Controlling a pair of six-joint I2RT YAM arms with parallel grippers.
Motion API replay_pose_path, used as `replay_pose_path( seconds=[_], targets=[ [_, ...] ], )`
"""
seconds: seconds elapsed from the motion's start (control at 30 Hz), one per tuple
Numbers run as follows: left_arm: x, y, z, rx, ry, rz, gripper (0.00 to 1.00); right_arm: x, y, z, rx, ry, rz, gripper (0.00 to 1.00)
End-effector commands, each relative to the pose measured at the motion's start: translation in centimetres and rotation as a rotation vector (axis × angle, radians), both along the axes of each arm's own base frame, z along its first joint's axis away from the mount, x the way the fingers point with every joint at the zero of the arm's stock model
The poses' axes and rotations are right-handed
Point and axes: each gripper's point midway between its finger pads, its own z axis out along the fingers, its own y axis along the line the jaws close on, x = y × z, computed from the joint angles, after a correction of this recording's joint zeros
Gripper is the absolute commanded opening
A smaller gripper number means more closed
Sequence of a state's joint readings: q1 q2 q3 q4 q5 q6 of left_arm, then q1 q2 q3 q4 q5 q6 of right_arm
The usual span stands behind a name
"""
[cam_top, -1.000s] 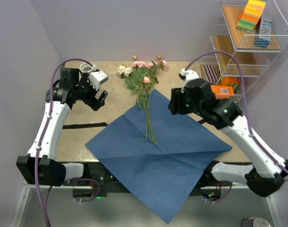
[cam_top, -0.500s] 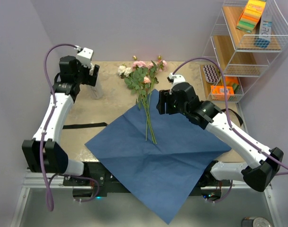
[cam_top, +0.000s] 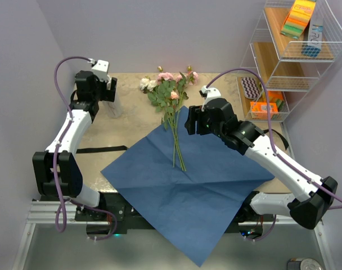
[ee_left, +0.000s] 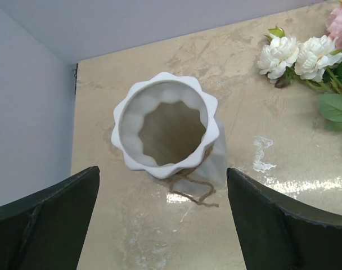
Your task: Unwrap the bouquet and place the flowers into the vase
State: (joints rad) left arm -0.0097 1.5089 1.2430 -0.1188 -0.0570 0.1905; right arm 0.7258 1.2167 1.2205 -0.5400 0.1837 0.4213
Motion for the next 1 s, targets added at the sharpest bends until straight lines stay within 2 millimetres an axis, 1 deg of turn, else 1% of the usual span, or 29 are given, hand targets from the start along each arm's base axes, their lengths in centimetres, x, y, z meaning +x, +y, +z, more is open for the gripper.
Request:
replay_pose_path(
  seconds=[0.0, 0.03, 0.1, 0.2, 0.27, 0.3, 0.37, 0.4, 0.43, 0.47, 0.5, 0.53, 0.57, 0.6, 0.63, 0.67, 0.7, 0.73, 0.77, 0.8, 0.83, 0.9, 0.97],
  targets=[
    [1.4, 0.0, 2.2, -0.060, -0.119, -0.039, 0.99, 0.4, 0.5, 0.8, 0.020, -0.037, 0.015, 0.67],
    [1.8, 0.1, 1.5, -0.065, -0.100, -0.041, 0.99, 0.4, 0.5, 0.7, 0.019, -0.034, 0.016, 0.67],
    [2.1, 0.5, 2.4, -0.095, -0.118, -0.043, 0.99, 0.3, 0.6, 0.3, 0.013, -0.028, 0.022, 0.67],
    [1.5, 0.1, 4.9, -0.075, -0.170, -0.099, 0.99, 0.3, 0.5, -0.2, 0.004, -0.018, 0.021, 0.67],
    [0.8, -0.2, 7.7, -0.038, -0.227, -0.134, 0.99, 0.2, 0.5, -0.5, 0.002, -0.013, 0.023, 0.67],
    [0.3, -0.5, 8.1, -0.013, -0.221, -0.167, 0.99, 0.1, 0.5, -0.7, 0.002, -0.008, 0.025, 0.67],
    [-0.4, -0.8, 10.3, 0.020, -0.258, -0.197, 0.99, -0.1, 0.7, -0.9, 0.001, -0.001, 0.037, 0.67],
    [-0.6, -1.3, 10.6, 0.037, -0.253, -0.235, 0.99, 0.0, 0.7, -1.1, 0.001, 0.002, 0.036, 0.67],
    [-0.6, -1.6, 10.5, 0.045, -0.240, -0.259, 0.99, -0.1, 0.8, -1.1, 0.001, 0.002, 0.040, 0.67],
    [-0.5, -1.9, 11.6, 0.059, -0.249, -0.288, 0.99, -0.1, 0.7, -1.1, 0.000, 0.003, 0.038, 0.67],
    [-0.4, -2.7, 9.8, 0.069, -0.177, -0.352, 0.99, -0.1, 0.8, -1.1, 0.004, 0.004, 0.041, 0.66],
    [-0.2, -3.0, 11.1, 0.082, -0.185, -0.379, 0.99, -0.1, 0.8, -1.2, 0.002, 0.004, 0.042, 0.66],
    [-0.1, -3.6, 10.8, 0.116, -0.162, -0.446, 0.99, -0.1, 0.7, -1.1, 0.002, 0.003, 0.042, 0.66],
    [0.1, -3.6, 7.8, 0.097, -0.042, -0.471, 0.99, -0.2, 0.6, -1.1, 0.002, 0.002, 0.039, 0.66],
    [0.5, -3.8, 9.4, 0.112, -0.052, -0.490, 0.99, -0.2, 0.5, -1.1, -0.002, 0.001, 0.035, 0.66],
    [0.7, -3.9, 9.1, 0.141, -0.024, -0.523, 0.99, -0.2, 0.4, -1.0, 0.001, 0.001, 0.033, 0.66],
    [0.6, -4.0, 6.2, 0.116, 0.093, -0.547, 0.98, -0.3, 0.3, -1.1, -0.005, 0.005, 0.032, 0.66],
    [1.0, -3.9, 8.0, 0.134, 0.076, -0.556, 0.97, -0.4, 0.3, -0.9, -0.001, 0.002, 0.033, 0.66],
    [1.1, -3.9, 7.7, 0.138, 0.107, -0.567, 0.96, -0.4, 0.2, -1.0, -0.003, 0.004, 0.033, 0.66],
    [0.9, -3.8, 6.0, 0.128, 0.183, -0.586, 0.93, -0.5, 0.1, -1.0, -0.002, 0.003, 0.030, 0.66],
    [1.0, -3.9, 7.2, 0.141, 0.165, -0.588, 0.92, -0.5, 0.0, -0.9, -0.003, 0.002, 0.029, 0.66],
    [0.8, -3.7, 7.2, 0.164, 0.175, -0.591, 0.89, -0.5, 0.0, -0.9, -0.003, -0.001, 0.030, 0.66],
    [0.7, -3.6, 7.5, 0.221, 0.181, -0.585, 0.89, -0.6, -0.1, -0.8, 0.000, -0.003, 0.029, 0.66]
  ],
)
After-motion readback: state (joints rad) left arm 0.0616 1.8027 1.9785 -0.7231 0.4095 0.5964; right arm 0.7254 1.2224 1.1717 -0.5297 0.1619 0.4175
